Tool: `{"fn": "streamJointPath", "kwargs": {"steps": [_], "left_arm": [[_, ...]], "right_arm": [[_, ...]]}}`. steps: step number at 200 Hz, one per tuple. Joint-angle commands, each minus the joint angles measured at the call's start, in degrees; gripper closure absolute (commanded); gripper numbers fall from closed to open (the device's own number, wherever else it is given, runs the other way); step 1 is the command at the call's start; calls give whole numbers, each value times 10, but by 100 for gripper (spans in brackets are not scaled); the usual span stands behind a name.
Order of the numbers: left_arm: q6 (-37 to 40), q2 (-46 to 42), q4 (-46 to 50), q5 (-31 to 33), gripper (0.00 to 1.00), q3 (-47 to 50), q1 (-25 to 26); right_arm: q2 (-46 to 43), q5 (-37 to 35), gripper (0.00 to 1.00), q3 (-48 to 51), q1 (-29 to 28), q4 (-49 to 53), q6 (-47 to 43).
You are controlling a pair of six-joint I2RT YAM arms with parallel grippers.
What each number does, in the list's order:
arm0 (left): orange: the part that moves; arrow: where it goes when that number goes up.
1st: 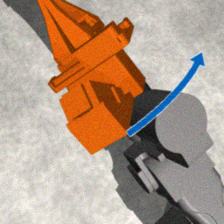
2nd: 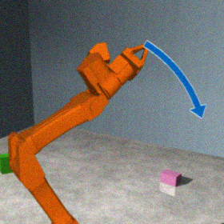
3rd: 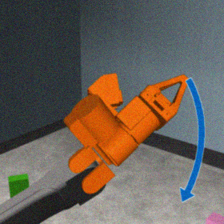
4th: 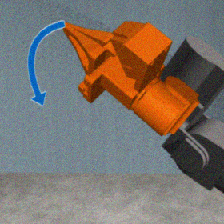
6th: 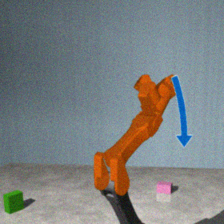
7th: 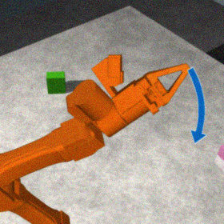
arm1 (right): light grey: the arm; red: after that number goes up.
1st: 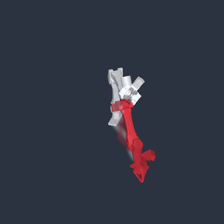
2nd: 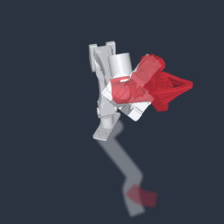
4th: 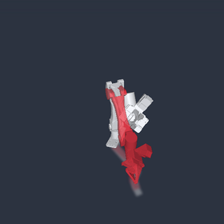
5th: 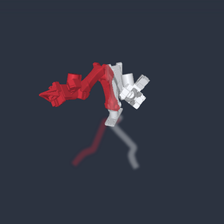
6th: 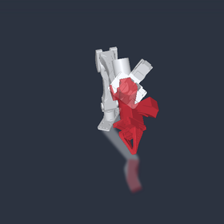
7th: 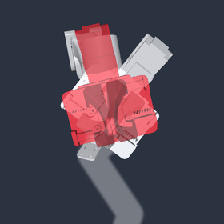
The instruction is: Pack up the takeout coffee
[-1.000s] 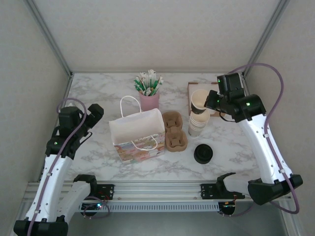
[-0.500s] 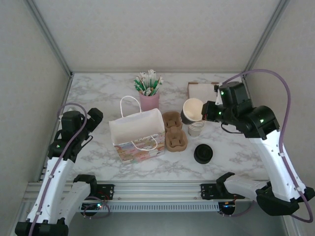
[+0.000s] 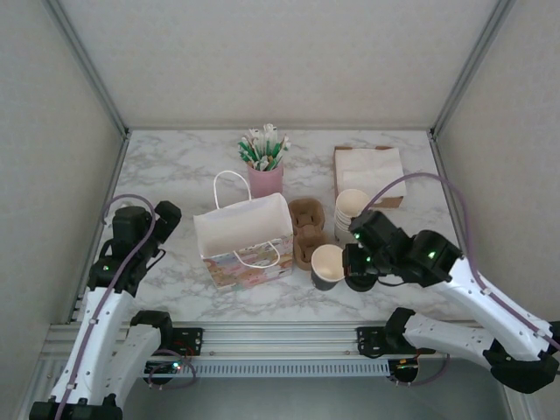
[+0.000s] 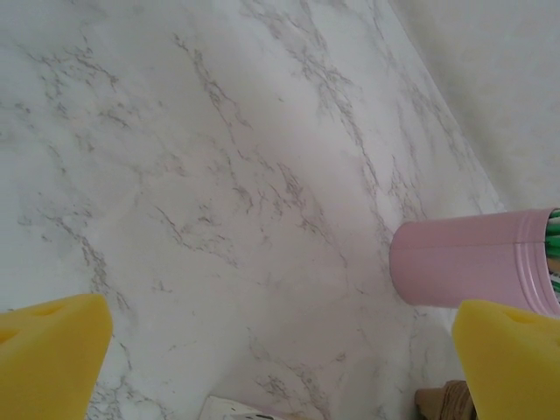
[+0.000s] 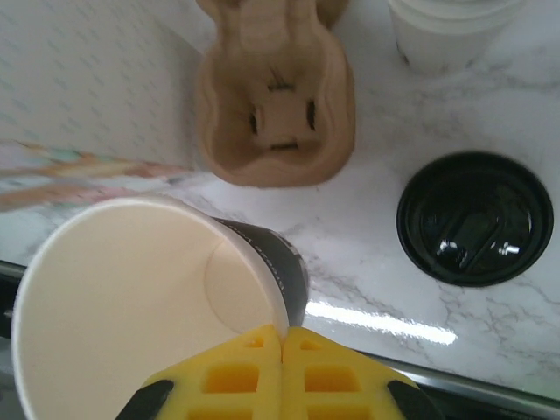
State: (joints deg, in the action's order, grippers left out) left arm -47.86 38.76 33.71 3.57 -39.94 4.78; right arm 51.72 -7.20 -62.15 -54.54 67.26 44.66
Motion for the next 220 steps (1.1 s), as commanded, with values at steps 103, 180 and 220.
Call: {"fn": "streamJointPath", "kwargs": {"steps": [103,180,220], "left_arm": [[-28,-6,21,40,0,17,4],[-30,-11,21,35,0,29,4],[-29,-14,27,31,0,31,4]], "right_arm": [[-1,-128,100,179,-61,-213,46],[37,-213,100,184,-61,-245,45],[31,-180,100,172,-61,-219,47]]}}
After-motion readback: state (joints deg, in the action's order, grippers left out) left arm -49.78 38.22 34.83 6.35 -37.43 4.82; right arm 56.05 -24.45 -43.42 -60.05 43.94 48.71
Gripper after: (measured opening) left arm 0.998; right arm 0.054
